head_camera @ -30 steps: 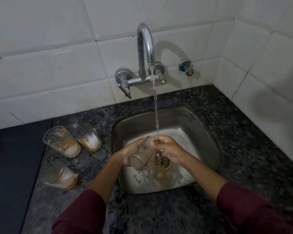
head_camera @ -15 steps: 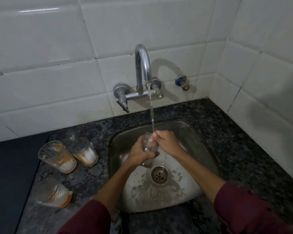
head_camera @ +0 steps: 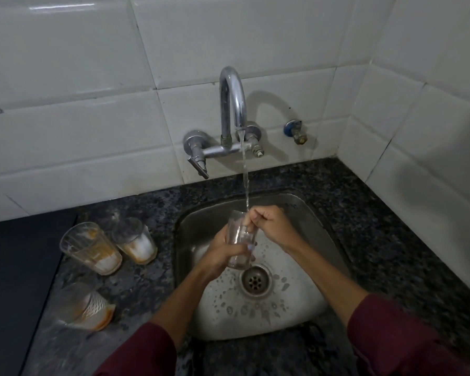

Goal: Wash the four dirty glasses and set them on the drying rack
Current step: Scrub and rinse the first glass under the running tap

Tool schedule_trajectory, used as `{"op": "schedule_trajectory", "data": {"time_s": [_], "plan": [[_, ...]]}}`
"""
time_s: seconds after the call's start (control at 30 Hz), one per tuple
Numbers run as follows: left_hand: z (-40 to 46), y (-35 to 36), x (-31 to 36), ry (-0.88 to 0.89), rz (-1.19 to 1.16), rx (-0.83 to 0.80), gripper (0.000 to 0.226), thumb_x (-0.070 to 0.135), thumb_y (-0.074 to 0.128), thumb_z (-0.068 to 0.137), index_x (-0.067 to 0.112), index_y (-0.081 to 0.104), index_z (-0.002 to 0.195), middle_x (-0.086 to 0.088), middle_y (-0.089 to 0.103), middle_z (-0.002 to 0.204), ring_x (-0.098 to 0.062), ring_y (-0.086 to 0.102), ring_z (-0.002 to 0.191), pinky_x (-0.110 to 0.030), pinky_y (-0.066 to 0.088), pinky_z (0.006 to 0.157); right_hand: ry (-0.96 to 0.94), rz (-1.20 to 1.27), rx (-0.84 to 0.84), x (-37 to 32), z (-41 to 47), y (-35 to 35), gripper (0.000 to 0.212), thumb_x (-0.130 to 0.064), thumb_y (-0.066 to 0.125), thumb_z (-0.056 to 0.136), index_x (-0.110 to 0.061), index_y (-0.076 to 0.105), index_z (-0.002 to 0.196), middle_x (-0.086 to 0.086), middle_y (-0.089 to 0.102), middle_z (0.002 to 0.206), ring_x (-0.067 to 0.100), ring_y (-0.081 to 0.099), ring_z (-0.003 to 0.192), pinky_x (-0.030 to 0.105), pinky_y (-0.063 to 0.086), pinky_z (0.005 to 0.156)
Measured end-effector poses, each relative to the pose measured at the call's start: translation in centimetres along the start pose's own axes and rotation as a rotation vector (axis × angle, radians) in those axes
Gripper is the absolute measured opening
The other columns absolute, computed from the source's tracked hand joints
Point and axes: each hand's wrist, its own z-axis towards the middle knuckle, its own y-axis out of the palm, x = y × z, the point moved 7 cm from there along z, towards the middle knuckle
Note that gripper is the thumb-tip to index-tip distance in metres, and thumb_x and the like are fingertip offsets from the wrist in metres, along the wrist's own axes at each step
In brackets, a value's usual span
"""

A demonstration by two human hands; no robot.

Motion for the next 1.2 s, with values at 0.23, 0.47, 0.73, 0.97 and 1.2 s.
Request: {"op": "schedule_trajectory", "data": {"time_s": [0.23, 0.47, 0.73, 0.97, 1.2], "plan": [[-0.6, 0.4, 1.5, 0.183, 0.516, 0.311, 0.078, 0.013, 0.082, 0.068, 0.027, 0.037, 0.13, 0.008, 0.058, 0.11, -0.006, 0.061, 0.091, -0.011, 0.051, 0.059, 0.081, -0.247, 0.104, -0.5, -0.1, 0.5, 0.021, -0.001, 0.052, 0.087, -0.011, 0.065, 0.073, 0.004, 0.068, 0.073, 0.012, 0.063, 0.071, 0.019, 0.049, 0.07], [-0.3, 0.6, 0.5, -0.06, -0.103, -0.129, 0.061, 0.008, 0.074, 0.065, 0.007, 0.049, 0.12, -0.02, 0.062, 0.102, -0.03, 0.068, 0.075, -0.04, 0.057, 0.061, 0.029, 0.216, -0.079, 0.0, -0.3, 0.1, 0.033, -0.009, 0.045, 0.096, -0.015, 0.065, 0.071, 0.004, 0.063, 0.063, 0.009, 0.059, 0.059, 0.022, 0.049, 0.061], [-0.3, 0.1, 1.3, 0.165, 0.425, 0.301, 0.065, 0.01, 0.082, 0.064, 0.024, 0.047, 0.117, 0.001, 0.062, 0.108, -0.015, 0.064, 0.095, -0.021, 0.053, 0.07, 0.048, -0.289, 0.035, -1.2, -0.1, 0.7, 0.021, -0.002, 0.051, 0.089, -0.005, 0.07, 0.081, 0.001, 0.068, 0.074, 0.01, 0.062, 0.073, 0.016, 0.047, 0.07], [-0.5, 0.0, 1.1, 0.029, 0.16, -0.002, 0.068, 0.016, 0.079, 0.066, 0.013, 0.048, 0.125, -0.01, 0.063, 0.114, -0.026, 0.066, 0.095, -0.037, 0.057, 0.077, 0.071, 0.089, -0.042, -0.2, -0.3, 0.1, 0.026, -0.004, 0.049, 0.094, -0.007, 0.068, 0.077, 0.001, 0.067, 0.063, 0.008, 0.062, 0.061, 0.022, 0.05, 0.062], [-0.1, 0.0, 1.0, 0.036, 0.198, 0.162, 0.065, 0.013, 0.083, 0.056, 0.018, 0.052, 0.113, -0.01, 0.063, 0.108, -0.028, 0.065, 0.097, -0.049, 0.056, 0.085, 0.03, -0.059, -0.022, -0.5, -0.1, 0.0, 0.033, -0.001, 0.049, 0.092, -0.017, 0.066, 0.069, 0.007, 0.066, 0.068, -0.001, 0.06, 0.058, 0.022, 0.049, 0.068]]}}
